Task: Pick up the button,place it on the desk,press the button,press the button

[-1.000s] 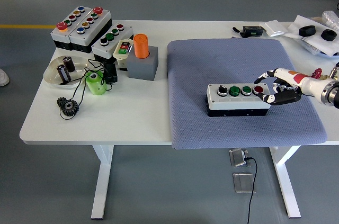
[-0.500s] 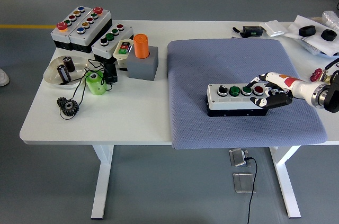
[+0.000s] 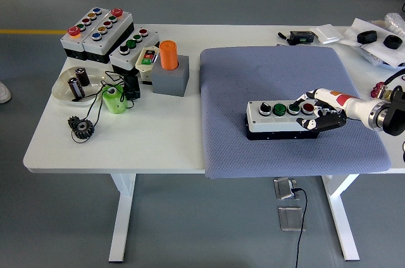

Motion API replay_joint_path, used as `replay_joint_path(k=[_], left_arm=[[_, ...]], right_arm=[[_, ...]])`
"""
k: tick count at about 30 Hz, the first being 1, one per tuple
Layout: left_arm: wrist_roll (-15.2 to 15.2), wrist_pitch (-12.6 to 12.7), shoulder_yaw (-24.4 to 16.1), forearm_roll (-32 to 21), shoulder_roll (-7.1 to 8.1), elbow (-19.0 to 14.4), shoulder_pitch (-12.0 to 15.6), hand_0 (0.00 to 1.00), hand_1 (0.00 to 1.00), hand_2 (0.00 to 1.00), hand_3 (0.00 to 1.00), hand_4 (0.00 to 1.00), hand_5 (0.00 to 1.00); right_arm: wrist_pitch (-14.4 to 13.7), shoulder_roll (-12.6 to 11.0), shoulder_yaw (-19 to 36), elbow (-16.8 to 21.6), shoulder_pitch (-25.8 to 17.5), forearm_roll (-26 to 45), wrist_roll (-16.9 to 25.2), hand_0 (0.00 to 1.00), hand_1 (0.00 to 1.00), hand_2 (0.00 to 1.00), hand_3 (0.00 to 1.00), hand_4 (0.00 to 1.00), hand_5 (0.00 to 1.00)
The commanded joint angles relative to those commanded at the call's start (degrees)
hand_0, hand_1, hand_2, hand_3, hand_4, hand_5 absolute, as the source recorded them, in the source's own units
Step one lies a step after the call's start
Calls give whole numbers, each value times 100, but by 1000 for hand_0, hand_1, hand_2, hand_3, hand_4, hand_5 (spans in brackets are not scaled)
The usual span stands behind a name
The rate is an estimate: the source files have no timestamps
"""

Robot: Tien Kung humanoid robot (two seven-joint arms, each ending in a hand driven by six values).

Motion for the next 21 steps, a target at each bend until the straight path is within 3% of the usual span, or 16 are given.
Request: replay_joint_path(k=[11,20,21], left_arm=[[6,1,10,-29,-4,0,-16,657,703,725,510,319,971],[8,1,24,-12,-13,0,32,658,703,725,510,319,970],[8,1,26,-11,-13,0,35,658,704,726,511,318,971]], right_arm=[[20,43,-192,-43,41,-32,-27,41,2,99,753,620,388],[-159,-149,420,276,-141,-164,31,43,2,100,753,620,386],[-174,-159,457,295,-148,-180,34,89,2,130,802,728,410]])
